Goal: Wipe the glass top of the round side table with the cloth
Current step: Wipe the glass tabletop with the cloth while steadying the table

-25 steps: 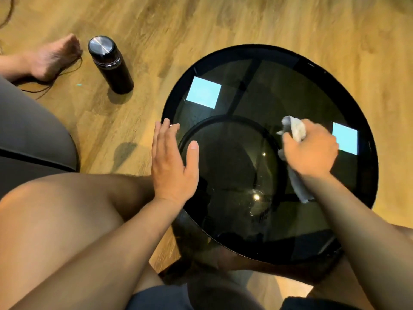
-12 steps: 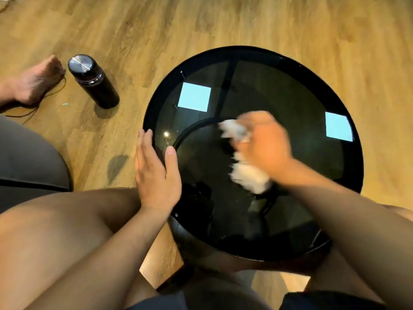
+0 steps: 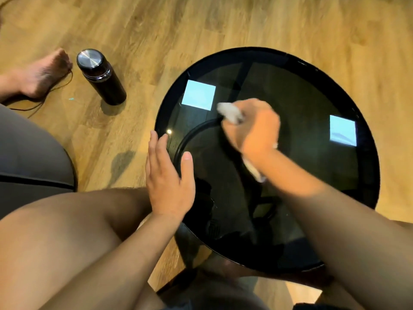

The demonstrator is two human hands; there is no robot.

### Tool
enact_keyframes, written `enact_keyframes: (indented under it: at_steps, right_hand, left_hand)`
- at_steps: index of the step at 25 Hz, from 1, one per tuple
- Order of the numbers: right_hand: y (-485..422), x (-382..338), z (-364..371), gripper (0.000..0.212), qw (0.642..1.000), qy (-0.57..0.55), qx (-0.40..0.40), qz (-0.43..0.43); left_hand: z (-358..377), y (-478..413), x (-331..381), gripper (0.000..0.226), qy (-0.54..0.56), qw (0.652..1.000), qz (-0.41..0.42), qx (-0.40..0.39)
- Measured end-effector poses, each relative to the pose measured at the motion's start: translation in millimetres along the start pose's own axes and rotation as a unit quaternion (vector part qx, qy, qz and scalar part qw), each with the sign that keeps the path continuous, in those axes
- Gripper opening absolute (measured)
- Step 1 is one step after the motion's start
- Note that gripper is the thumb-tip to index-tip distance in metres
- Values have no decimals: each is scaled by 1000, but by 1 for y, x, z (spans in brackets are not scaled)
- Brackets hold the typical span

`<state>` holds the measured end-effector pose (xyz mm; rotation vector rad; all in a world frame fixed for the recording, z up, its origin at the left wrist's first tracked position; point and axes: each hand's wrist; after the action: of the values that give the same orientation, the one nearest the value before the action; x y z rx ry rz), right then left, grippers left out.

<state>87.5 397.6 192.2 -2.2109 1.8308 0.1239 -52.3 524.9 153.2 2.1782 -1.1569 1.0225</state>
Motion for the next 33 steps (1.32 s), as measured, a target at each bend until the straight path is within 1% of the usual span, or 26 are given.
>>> enact_keyframes:
  at_steps: [2,3,5,6,7,9,12,14,16,17,19,20,22,23,25,27,30,33]
  right_hand:
    - [-4,-60,21,17,992,-52,-11,-114]
    - [-12,-76,32,18,982,-64,-24,-177]
    - [-39,-85,42,22,956,-46,-30,-288]
    - [-58,-81,43,25,948,-30,-24,-314]
    - [-77,-76,43,27,951,-11,-34,-308]
    - [-111,-60,41,28,968,27,-59,-244]
    - [-151,-26,34,24,985,28,-66,-160]
    - [-175,22,24,25,995,24,-48,-81]
    - [-185,99,11,34,997,63,-53,11]
    - [-179,137,4,43,994,78,-56,50]
    - [-147,196,-16,58,991,66,-42,109]
    - [-124,215,-24,57,989,64,-36,128]
    - [-69,237,-41,44,987,77,-45,137]
    - [-41,243,-47,40,987,71,-47,136]
    - [22,239,-57,40,986,54,-37,154]
    - [76,218,-63,37,985,39,-31,167]
    - [139,167,-64,34,981,60,-76,170]
    - [191,104,-69,34,983,71,-96,136]
  left_hand:
    - [0,-1,-1,66,-15,1000,7,5]
    - [1,-3,-1,66,-25,1000,7,6]
    - [1,-2,-2,66,-43,999,4,3]
    - [1,-1,-2,66,-51,999,6,2]
    - [1,1,-2,65,-60,998,12,3]
    - [2,0,-2,66,-78,997,29,7]
    - [2,-4,-5,67,-99,995,32,7]
    - [1,-2,-3,67,-103,994,30,8]
    - [1,-2,-1,67,-96,995,23,6]
    - [0,-2,0,68,-93,995,19,2]
    - [-1,-3,1,71,-94,995,7,-11]
    - [-1,-4,1,72,-101,995,4,-15]
    - [-1,-4,0,73,-128,992,12,-15]
    - [-1,-4,-1,73,-143,990,16,-14]
    - [-2,-3,1,73,-161,987,22,-10]
    - [-2,-1,6,72,-183,982,36,-16]
    - [-4,0,12,68,-269,959,83,-33]
    - [-9,13,19,65,-337,924,155,-89]
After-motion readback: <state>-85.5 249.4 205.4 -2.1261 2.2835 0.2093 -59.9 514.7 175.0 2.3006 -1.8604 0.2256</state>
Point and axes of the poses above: each hand's wrist, its own y-axis away from the middle knuckle, its own z-axis out of the palm, x = y × z, and after that the axes turned 4 degrees about -z, right-handed
